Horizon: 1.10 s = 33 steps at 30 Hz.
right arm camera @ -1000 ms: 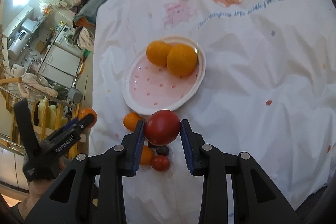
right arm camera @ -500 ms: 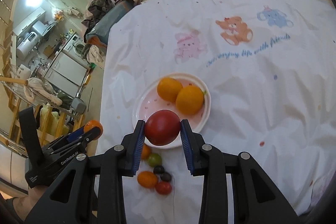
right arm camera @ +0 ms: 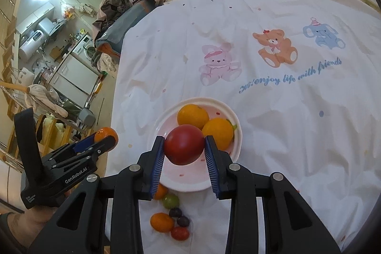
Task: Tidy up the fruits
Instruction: 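Carry the tomato and the tangerine over the pink plate with both grippers, then lower the tomato onto the plate with the right gripper while the left holds the tangerine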
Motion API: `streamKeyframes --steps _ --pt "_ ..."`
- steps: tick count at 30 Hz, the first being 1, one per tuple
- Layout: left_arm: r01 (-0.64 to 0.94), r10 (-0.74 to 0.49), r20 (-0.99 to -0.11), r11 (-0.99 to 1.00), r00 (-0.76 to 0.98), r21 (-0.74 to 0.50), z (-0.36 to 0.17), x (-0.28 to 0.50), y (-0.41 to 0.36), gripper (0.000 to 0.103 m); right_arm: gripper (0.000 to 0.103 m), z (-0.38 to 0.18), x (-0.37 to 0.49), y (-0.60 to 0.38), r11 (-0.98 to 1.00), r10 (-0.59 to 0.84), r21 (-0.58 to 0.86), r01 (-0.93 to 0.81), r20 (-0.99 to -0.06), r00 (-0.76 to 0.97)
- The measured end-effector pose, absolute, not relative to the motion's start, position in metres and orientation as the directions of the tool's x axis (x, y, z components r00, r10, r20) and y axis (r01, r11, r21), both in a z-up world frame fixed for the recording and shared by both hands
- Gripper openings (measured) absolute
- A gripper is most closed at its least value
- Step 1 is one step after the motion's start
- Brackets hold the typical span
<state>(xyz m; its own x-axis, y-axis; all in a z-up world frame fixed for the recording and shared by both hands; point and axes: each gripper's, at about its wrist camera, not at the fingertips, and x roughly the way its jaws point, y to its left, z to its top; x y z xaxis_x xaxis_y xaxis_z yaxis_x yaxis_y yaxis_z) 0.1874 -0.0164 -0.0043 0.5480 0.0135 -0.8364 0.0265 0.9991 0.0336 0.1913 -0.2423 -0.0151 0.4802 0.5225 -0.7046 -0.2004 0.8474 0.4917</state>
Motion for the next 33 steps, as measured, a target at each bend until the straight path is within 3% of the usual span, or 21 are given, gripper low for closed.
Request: streamKeyframes --steps 10,17,33 --pt "0.092 -0.006 -0.859 0.995 0.511 0.048 -0.026 0.231 -0.033 0.038 0.036 -0.038 0.237 -0.240 0.824 0.560 0.531 -0.196 -0.714 0.419" --pt "0.097 -0.051 -0.886 0.995 0.462 -0.006 -0.057 0.247 -0.029 0.038 0.036 -0.073 0.267 -0.251 0.799 0.582 0.596 -0.077 -0.734 0.351" --pt "0.131 -0.065 -0.913 0.991 0.403 -0.012 -0.092 0.269 -0.045 0.039 0.036 -0.104 0.308 -0.224 0.840 0.540 0.528 -0.126 -0.786 0.301"
